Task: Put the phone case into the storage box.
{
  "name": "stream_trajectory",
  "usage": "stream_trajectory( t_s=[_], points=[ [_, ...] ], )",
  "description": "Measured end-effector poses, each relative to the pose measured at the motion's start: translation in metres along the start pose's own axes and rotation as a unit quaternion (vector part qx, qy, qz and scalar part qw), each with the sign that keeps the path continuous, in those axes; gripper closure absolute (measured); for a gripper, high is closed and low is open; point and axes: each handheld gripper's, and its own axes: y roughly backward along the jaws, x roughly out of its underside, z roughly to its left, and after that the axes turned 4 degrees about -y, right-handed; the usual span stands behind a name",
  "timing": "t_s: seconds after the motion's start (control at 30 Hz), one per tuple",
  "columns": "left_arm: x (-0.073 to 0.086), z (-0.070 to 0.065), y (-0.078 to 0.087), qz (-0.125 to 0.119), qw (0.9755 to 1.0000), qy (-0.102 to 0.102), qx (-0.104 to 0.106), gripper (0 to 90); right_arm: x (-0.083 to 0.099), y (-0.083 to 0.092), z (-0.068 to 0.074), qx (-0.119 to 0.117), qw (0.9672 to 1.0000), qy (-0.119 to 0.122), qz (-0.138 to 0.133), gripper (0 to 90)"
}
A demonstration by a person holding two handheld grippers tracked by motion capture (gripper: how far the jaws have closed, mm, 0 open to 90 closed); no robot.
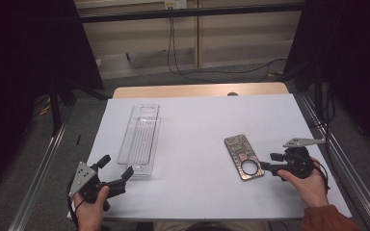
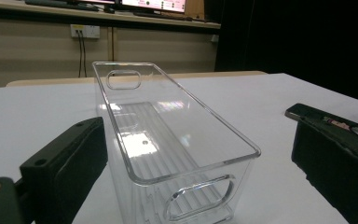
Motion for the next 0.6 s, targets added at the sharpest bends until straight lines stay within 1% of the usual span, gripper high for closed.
stream_trajectory(
  t_s=[0.03,0.07,0.13,0.2,0.23,0.27,0.3,0.33,0.37,0.4,0.43,0.47,0.5,0.57,0.6],
  points=[
    [0.0,0.0,0.0,-0.001,1.0,0.001,0.001,3.6,-0.002,-0.001,0.0,0.002,0.9999,-0.002,0.016,40.4],
    [0.001,-0.001,-0.001,-0.002,1.0,0.004,0.002,3.6,-0.004,-0.003,0.0,0.002,0.9998,0.004,0.02,41.7],
    [0.001,0.001,0.0,0.002,1.0,0.001,0.001,3.6,-0.008,-0.007,-0.001,0.002,0.9993,0.004,0.036,44.3],
    [0.001,0.001,0.0,0.0,1.0,0.001,-0.005,3.6,-0.011,-0.01,-0.002,0.006,0.9991,0.009,0.04,48.3],
    [0.001,0.001,0.0,0.001,1.0,0.0,-0.004,3.6,-0.011,-0.01,-0.002,0.006,0.9991,0.009,0.04,48.3],
    [0.001,0.001,0.0,0.0,1.0,0.002,-0.004,3.6,-0.013,-0.015,-0.005,0.005,0.9989,0.013,0.044,53.9],
    [0.001,0.001,0.0,0.001,1.0,0.001,-0.003,3.6,-0.014,-0.015,-0.005,0.017,0.9984,0.009,0.054,56.0],
    [0.001,0.001,0.0,0.001,1.0,0.0,-0.001,3.6,-0.015,-0.016,-0.005,0.024,0.9983,0.008,0.052,57.8],
    [0.001,0.002,0.0,0.002,1.0,0.001,-0.001,3.6,-0.017,-0.017,-0.006,0.023,0.9986,0.013,0.046,61.5],
    [0.001,0.002,0.0,0.002,1.0,0.001,-0.001,3.6,-0.017,-0.017,-0.006,0.023,0.9986,0.013,0.046,61.5],
    [0.001,0.002,0.0,0.002,1.0,0.0,-0.005,3.6,-0.022,-0.016,-0.008,0.029,0.9986,0.014,0.043,67.1],
    [0.001,0.002,0.0,0.003,1.0,-0.001,-0.005,3.6,-0.022,-0.016,-0.008,0.029,0.9986,0.014,0.043,67.1],
    [0.001,0.003,-0.001,0.003,1.0,-0.001,-0.003,3.6,-0.028,-0.016,-0.011,0.031,0.9985,0.006,0.044,71.6],
    [0.002,0.004,-0.001,0.003,1.0,0.002,-0.005,3.6,-0.035,-0.018,-0.013,0.031,0.9985,-0.003,0.044,74.4],
    [0.001,0.003,-0.001,0.003,1.0,-0.001,-0.007,3.6,-0.038,-0.021,-0.015,0.028,0.9986,-0.005,0.045,77.5]
  ],
)
